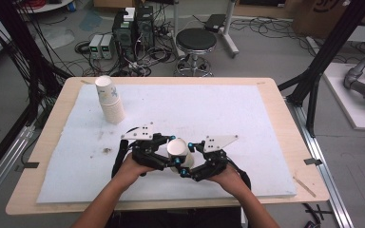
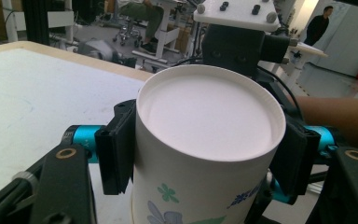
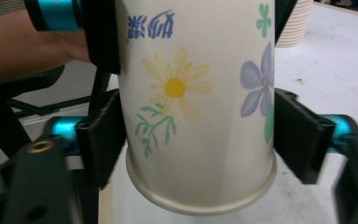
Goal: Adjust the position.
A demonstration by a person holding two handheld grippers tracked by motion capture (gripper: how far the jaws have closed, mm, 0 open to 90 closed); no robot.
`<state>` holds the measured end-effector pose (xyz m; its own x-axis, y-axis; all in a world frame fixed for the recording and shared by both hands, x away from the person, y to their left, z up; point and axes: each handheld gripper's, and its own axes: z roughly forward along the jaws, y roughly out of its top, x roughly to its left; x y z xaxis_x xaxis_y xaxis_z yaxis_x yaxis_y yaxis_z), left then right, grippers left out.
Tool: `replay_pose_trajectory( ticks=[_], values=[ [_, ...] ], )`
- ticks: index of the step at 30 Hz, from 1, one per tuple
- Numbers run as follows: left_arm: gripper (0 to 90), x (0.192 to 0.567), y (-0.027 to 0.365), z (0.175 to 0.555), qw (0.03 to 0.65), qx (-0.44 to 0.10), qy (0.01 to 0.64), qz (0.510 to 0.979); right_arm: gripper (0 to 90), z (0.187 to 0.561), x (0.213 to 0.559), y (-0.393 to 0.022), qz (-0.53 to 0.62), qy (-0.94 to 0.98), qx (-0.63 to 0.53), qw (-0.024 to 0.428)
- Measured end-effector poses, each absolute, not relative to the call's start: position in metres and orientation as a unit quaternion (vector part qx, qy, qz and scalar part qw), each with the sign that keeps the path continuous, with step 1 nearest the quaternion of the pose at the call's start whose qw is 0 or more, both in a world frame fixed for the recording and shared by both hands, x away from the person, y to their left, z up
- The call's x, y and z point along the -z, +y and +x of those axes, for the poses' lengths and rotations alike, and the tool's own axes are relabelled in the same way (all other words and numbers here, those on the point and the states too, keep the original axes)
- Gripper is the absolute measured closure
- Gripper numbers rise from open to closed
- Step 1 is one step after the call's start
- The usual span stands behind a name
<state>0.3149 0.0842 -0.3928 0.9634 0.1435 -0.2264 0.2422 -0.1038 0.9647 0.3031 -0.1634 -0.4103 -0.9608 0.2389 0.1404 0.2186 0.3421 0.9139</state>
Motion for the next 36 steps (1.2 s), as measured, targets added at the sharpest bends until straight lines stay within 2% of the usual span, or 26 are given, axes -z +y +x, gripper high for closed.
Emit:
replay_pose_trajectory(
  ticks=[8,9,11,12,36],
  values=[
    [32.8,0.393,0.084,0.315,0.651,0.025,0.132,0.747,29.8,0.304,0.41,-0.164,0.136,0.825,-0.549,0.006],
    [29.8,0.393,0.084,0.314,0.649,0.017,0.138,0.748,30.5,0.304,0.41,-0.164,0.136,0.827,-0.545,0.009],
    [17.6,0.392,0.085,0.314,0.643,0.005,0.153,0.75,30.7,0.304,0.41,-0.165,0.135,0.83,-0.541,0.014],
    [15.7,0.392,0.086,0.314,0.643,0.004,0.154,0.751,31.3,0.304,0.41,-0.165,0.134,0.831,-0.54,0.012],
    [15.7,0.372,0.115,0.316,0.613,-0.013,0.151,0.776,35.5,0.31,0.402,-0.174,0.124,0.843,-0.522,0.031]
  ],
)
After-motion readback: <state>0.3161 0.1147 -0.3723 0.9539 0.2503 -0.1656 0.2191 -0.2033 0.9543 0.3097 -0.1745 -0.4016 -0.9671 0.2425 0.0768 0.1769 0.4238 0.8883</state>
